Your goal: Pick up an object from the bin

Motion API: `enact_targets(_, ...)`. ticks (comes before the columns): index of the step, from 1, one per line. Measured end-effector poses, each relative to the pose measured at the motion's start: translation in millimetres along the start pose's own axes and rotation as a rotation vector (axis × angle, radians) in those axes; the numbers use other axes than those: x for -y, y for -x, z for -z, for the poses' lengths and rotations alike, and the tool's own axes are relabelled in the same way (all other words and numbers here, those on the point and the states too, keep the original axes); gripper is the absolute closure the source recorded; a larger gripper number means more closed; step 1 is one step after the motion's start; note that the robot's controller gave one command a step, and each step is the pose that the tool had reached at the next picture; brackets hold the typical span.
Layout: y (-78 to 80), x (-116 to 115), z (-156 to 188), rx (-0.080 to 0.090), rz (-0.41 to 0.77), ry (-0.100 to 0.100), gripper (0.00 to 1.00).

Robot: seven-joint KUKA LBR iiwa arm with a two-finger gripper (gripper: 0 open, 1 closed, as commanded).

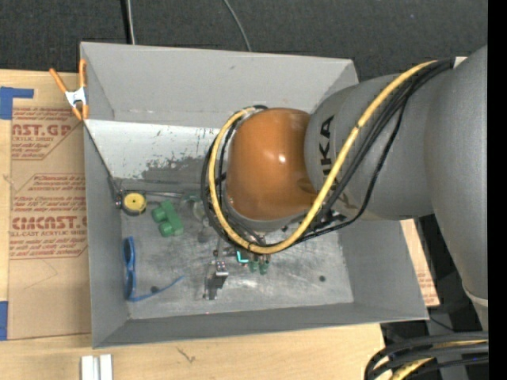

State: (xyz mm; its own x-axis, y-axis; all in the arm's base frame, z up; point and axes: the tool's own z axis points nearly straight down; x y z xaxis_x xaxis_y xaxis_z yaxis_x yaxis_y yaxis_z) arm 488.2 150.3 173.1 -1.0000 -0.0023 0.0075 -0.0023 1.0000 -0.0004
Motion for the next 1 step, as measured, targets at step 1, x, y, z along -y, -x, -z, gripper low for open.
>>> enact_targets(1, 4.8, -40.3, -96.8, 0.003, 0.049, 0.001, 0.00)
